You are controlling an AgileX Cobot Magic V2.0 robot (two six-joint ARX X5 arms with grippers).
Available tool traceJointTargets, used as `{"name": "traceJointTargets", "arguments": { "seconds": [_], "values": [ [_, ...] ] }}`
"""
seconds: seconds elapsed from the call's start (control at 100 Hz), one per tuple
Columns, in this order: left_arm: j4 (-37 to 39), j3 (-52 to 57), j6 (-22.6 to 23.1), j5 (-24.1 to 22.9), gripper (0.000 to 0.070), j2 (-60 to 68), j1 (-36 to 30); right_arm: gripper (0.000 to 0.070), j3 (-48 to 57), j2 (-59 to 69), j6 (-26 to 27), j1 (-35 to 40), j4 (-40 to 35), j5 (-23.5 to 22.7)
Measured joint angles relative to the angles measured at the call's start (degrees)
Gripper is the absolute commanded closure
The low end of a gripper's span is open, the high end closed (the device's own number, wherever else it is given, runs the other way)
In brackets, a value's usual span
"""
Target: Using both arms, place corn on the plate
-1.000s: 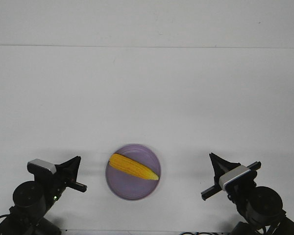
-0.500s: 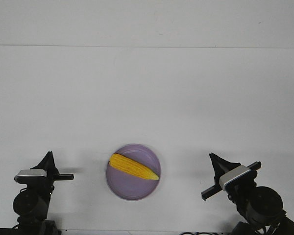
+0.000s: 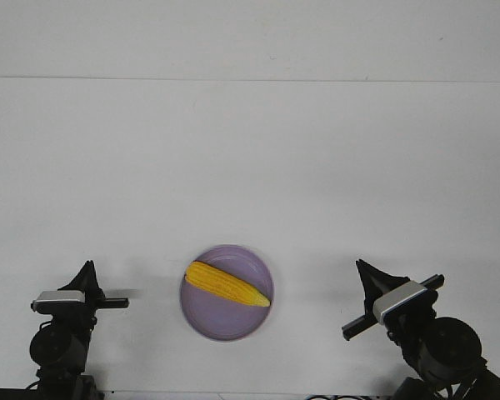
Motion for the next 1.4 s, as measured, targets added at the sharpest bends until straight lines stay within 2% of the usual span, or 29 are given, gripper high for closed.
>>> {"name": "traceJointTargets", "arguments": {
  "seconds": [0.87, 0.97, 1.1, 1.21, 1.29, 1.4],
  "values": [
    [0.0, 0.0, -0.9, 0.0, 0.0686, 0.0, 0.0, 0.0687, 0.0, -0.1, -1.1, -1.0, 0.0, -0.3],
    [0.0, 0.0, -0.9, 0.0, 0.0686, 0.0, 0.0, 0.0687, -1.0, -1.0, -3.4, -6.7, 0.9, -2.6],
    [0.0, 0.0, -0.9, 0.0, 0.0686, 0.0, 0.0, 0.0687, -8.5, -5.1, -5.0, -20.9, 5.9, -10.5],
    [0.0, 0.0, -0.9, 0.0, 0.0686, 0.0, 0.0, 0.0687, -17.9, -10.8, -5.3, -32.5, 12.2, -15.0],
    [0.0, 0.0, -0.9, 0.0, 0.0686, 0.0, 0.0, 0.0687, -24.6, -15.5, -5.2, -38.7, 16.7, -16.2],
    [0.0, 0.0, -0.9, 0.0, 0.0686, 0.0, 0.0, 0.0687, -31.8, -20.0, -4.2, -41.5, 19.7, -16.7]
  ]
}}
